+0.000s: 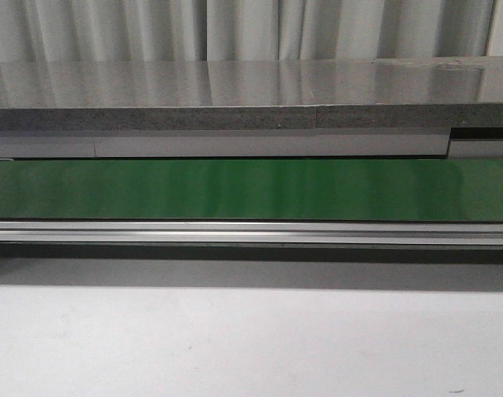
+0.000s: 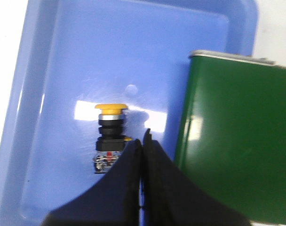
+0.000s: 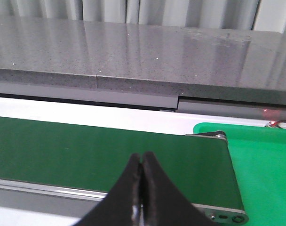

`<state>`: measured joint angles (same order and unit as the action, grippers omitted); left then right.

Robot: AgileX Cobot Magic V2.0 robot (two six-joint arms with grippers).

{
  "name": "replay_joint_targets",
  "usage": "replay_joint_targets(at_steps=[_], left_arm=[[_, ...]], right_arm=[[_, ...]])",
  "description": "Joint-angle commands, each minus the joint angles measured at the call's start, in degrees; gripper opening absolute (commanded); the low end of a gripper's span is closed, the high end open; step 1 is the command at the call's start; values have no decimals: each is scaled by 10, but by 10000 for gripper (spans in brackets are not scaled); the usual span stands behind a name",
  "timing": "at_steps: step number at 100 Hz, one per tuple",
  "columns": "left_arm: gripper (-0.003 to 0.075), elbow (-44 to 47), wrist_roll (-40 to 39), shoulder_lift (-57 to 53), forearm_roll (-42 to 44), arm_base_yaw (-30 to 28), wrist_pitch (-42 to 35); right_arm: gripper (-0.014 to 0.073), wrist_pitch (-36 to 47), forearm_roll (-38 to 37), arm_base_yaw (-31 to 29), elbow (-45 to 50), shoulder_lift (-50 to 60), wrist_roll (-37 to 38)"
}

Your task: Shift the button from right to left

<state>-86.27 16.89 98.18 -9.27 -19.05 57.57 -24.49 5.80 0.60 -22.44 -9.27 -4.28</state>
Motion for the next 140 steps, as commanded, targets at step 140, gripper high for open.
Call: replay_joint_targets(at_steps=[140], left_arm=[[-20,445,-6,-616,-103,160,-273]], right_arm=[[-67,45,-2,1,-14,-5,-1]])
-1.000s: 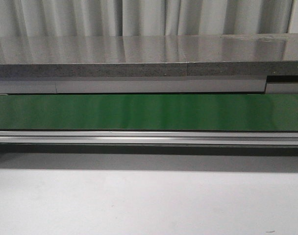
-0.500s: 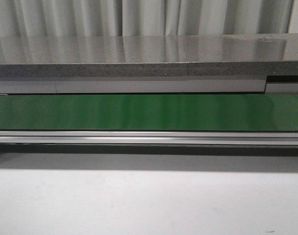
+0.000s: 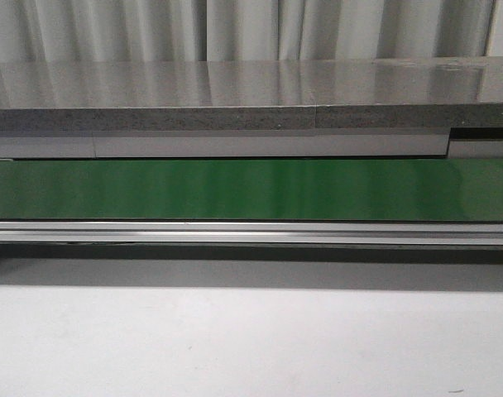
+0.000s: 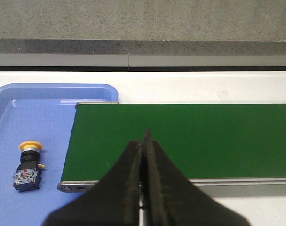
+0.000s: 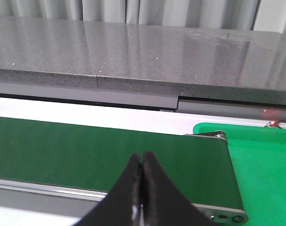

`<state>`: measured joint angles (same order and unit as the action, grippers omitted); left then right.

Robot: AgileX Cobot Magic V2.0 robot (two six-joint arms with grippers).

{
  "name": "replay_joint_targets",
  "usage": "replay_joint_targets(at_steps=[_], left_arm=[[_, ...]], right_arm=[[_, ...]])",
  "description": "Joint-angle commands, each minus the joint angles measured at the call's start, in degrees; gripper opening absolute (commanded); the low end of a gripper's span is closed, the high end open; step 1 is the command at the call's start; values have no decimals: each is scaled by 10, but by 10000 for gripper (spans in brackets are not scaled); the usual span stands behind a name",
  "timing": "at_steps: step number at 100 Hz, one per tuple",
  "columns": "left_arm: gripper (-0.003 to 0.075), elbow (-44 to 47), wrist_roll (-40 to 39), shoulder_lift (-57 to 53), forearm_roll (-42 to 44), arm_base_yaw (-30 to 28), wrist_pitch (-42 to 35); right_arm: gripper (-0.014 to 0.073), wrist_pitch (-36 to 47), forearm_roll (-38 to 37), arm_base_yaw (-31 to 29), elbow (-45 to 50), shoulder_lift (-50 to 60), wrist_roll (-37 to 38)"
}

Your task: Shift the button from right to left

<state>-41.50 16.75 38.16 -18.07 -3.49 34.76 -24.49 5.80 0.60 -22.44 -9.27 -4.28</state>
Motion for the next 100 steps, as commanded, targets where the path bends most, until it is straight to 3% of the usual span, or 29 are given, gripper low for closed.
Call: replay_joint_targets(at_steps=[1,57,90,100], left_arm=[[-20,-1,-5,-19,-15,4,-45],[-20,113,-5,-127,-15,4,-97],[-20,195,-6,-192,8,5,-239],[-20,227,-52,-199,40,6,-281]], right_arm=[[-67,45,-2,1,-14,-5,-1],[-67,45,-2,1,-14,-5,-1],[-67,45,-2,1,-14,-5,-1],[-67,45,-2,1,-14,-5,-1]])
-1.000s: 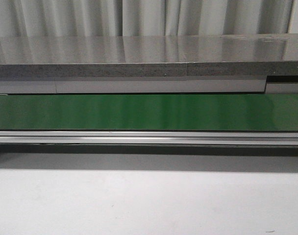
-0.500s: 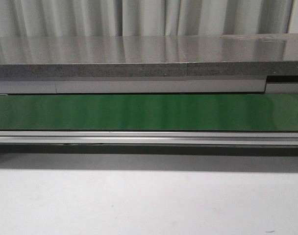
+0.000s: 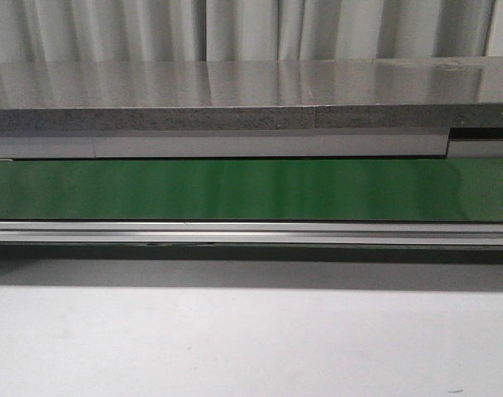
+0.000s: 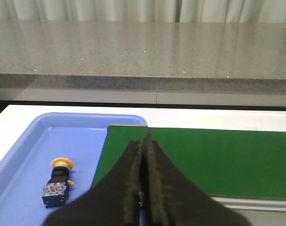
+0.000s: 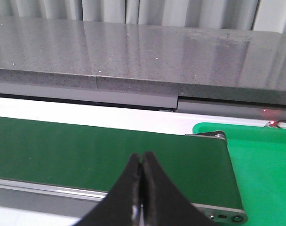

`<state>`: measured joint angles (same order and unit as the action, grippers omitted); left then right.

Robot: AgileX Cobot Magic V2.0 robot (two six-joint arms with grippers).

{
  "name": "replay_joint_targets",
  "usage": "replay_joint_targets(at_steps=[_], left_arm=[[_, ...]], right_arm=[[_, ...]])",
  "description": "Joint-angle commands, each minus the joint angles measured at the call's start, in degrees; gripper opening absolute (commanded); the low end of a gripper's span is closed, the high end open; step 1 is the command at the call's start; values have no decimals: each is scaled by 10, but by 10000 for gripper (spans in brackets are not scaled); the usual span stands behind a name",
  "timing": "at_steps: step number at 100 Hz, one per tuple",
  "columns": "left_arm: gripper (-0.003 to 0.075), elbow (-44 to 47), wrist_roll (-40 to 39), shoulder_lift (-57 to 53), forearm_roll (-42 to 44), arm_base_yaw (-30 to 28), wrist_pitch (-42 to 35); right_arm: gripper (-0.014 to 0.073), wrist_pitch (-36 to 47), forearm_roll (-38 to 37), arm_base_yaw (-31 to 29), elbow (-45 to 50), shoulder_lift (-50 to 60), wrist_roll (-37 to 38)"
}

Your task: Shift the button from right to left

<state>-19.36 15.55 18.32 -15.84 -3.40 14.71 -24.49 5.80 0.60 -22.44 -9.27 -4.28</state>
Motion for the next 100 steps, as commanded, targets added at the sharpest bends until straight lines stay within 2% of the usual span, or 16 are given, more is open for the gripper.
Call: replay_joint_targets(at_steps=[1,14,25,49,77,100], left_arm=[[-20,8,-44,-2,25,6,-82],[-20,50,-132,-15,116,31,-156],[-20,82,-159,-38,158,53,-204],[-20,126,-159,-124,158,50,-154],[-20,207,-163,-200,155,49,-155],[-20,218,-163,-204,152,49,-134]], right_arm=[[-67,45,-2,1,-14,-5,-1],[-67,45,-2,1,-14,-5,-1],[-67,45,-2,1,-14,-5,-1],[-67,45,-2,1,-14,-5,-1],[-67,45,-2,1,-14,-5,-1],[-67,46,-2,1,-14,-6,-1]])
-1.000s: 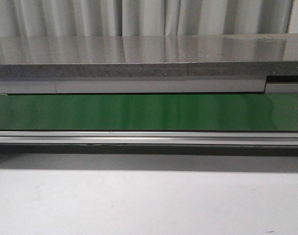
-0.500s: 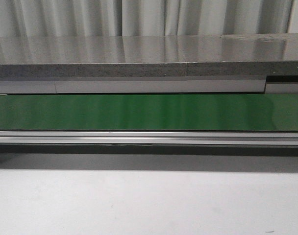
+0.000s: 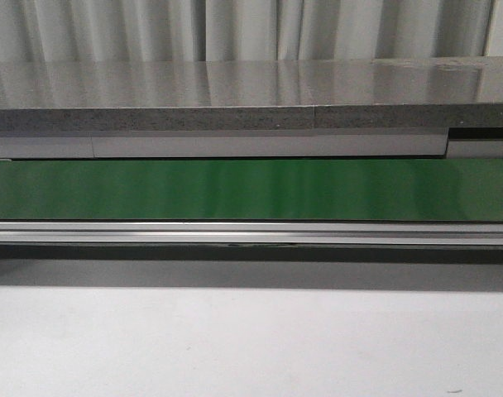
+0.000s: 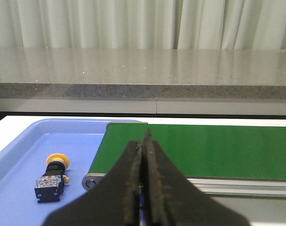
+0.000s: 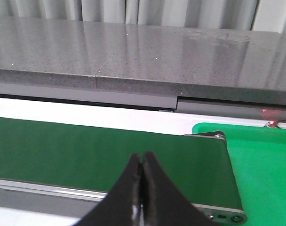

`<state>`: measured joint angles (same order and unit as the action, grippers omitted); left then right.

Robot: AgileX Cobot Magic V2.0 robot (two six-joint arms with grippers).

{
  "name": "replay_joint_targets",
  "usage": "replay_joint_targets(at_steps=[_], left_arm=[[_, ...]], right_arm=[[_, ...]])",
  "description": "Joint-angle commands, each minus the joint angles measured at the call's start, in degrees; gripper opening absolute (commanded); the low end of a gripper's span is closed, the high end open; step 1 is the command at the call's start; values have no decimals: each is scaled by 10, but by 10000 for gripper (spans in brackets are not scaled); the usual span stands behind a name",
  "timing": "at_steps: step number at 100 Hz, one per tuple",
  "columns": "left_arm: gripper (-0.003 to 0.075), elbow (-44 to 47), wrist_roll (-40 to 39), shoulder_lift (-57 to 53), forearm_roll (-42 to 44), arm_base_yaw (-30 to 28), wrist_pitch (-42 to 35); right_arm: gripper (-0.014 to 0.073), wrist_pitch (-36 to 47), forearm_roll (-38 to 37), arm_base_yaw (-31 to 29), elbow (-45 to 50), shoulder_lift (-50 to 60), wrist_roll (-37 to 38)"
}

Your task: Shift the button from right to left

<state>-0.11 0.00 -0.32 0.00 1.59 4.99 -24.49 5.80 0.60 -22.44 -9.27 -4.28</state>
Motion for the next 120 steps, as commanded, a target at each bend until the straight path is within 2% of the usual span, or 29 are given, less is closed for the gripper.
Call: replay_joint_targets(at_steps=[1,16,120], left_arm=[[-20,26,-8,-18,-6,-1,-36],[-20,26,-8,-18,-6,-1,-6],[-20,26,-8,-18,-6,-1,-11]], right_arm=[[-67,46,-2,1,-14,-6,-1],[-67,46,-2,1,-14,-6,-1],[-67,46,-2,1,-14,-6,-1]])
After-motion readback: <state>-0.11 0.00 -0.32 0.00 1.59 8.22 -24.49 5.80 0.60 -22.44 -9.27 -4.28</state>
